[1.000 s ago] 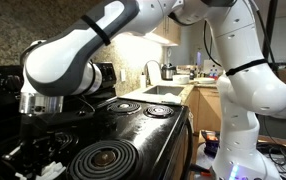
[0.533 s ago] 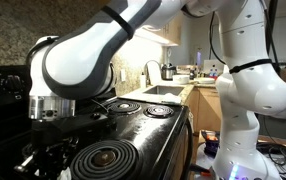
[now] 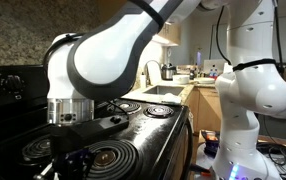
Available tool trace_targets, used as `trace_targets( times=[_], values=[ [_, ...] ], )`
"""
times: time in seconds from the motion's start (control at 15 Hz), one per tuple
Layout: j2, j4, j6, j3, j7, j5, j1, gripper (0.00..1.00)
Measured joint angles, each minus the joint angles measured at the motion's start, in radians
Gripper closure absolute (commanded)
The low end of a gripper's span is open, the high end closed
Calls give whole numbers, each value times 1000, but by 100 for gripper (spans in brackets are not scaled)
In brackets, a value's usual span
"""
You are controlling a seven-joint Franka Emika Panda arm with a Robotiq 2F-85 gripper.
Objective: Use the white napkin to wipe the stove
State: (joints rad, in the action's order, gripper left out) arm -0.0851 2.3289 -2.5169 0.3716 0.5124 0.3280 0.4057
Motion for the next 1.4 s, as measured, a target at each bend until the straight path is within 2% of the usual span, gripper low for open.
trace_targets(
  times=[0.73,1.4],
  values=[
    [211,236,-14,55,125,136,16,92],
    [354,369,46,19,125,195,16,92]
  ],
)
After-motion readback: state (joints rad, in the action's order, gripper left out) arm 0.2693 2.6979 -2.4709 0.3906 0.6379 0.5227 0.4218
